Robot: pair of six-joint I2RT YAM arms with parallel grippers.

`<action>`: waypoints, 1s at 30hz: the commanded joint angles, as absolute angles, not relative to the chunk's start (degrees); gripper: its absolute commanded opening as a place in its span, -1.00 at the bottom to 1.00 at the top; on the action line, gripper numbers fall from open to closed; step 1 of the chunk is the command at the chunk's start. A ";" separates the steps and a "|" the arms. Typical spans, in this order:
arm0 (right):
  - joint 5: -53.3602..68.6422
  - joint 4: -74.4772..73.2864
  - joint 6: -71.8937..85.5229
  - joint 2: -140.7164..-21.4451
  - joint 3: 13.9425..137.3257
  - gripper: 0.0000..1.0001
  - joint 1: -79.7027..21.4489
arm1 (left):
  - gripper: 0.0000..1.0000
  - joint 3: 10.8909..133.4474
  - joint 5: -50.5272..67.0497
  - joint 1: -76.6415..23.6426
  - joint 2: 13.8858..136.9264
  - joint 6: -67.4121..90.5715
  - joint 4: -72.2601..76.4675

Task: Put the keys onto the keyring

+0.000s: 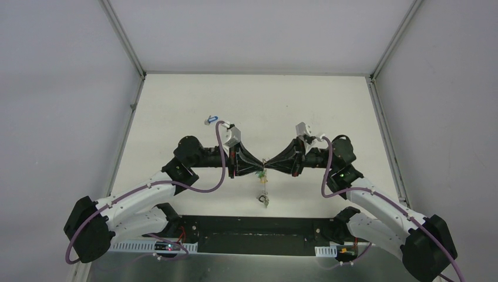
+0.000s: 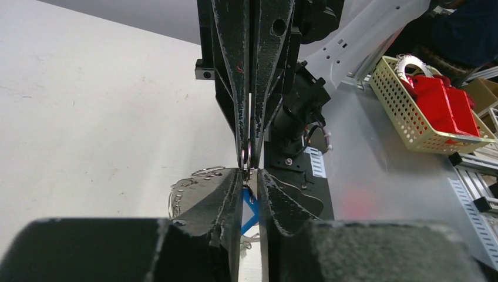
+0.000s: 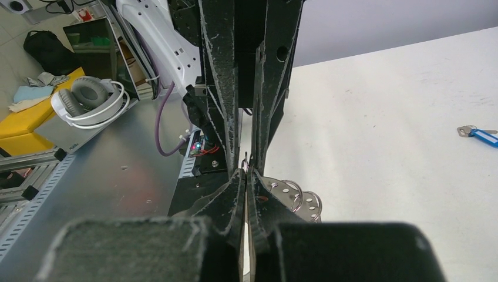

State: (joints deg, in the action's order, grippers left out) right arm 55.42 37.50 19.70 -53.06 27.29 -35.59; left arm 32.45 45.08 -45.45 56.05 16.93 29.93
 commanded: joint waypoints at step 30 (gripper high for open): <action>51.42 37.21 19.45 -50.45 28.74 0.38 -35.58 | -1.00 68.70 27.03 -51.70 59.66 1.18 -40.15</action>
State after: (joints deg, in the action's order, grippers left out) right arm 51.66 36.18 19.99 -50.02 27.29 -35.44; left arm 60.66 32.38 -49.50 56.66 4.86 -26.13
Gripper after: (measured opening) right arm 0.691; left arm 0.011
